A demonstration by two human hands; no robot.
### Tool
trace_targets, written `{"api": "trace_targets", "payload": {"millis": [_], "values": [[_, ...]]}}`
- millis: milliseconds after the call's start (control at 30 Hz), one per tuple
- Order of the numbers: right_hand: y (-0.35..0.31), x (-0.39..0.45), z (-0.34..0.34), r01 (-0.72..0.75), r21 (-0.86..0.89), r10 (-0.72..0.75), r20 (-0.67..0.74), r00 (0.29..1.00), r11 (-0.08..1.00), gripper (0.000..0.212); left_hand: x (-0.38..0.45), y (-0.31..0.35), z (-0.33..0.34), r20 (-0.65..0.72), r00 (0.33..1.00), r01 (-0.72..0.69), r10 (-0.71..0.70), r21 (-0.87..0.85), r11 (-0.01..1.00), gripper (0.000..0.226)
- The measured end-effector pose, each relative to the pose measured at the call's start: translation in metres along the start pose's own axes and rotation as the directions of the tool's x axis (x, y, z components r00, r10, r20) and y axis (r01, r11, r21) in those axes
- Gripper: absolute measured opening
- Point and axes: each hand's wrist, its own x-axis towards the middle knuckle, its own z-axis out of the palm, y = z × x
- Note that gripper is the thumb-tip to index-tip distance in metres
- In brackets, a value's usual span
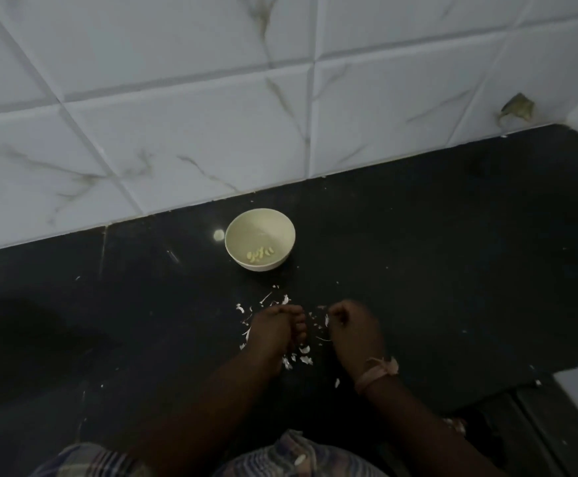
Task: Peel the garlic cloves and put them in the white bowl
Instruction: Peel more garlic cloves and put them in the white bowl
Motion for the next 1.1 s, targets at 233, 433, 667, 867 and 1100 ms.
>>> {"api": "trace_targets", "payload": {"millis": [233,433,667,867,1100], "values": [[0.039,-0.009,-0.038,-0.097,-0.211,0.096,-0.015,0.995,0.973,0.009,-0.01,-0.02,0.015,0.103,0.993,0.045,-0.064,0.174,0.984,0.024],[0.038,-0.007,-0.027,-0.134,-0.291,0.146,0.019,0.989,0.947,0.008,-0.014,-0.028,0.024,0.126,0.99,0.042,-0.065,0.177,0.983,0.026],[0.024,-0.007,-0.037,-0.199,-0.173,0.204,0.007,0.979,0.965,0.008,-0.018,-0.028,0.019,0.126,0.989,0.057,-0.076,0.148,0.987,0.021],[-0.001,-0.025,-0.03,-0.161,0.228,0.153,0.051,0.987,0.96,0.016,-0.027,-0.025,0.014,0.201,0.98,-0.024,0.007,0.078,0.997,0.015],[-0.018,-0.03,-0.022,-0.191,0.564,0.135,0.14,0.981,0.803,0.01,-0.034,-0.027,-0.005,0.205,0.964,-0.16,0.171,-0.068,0.985,0.015]]}}
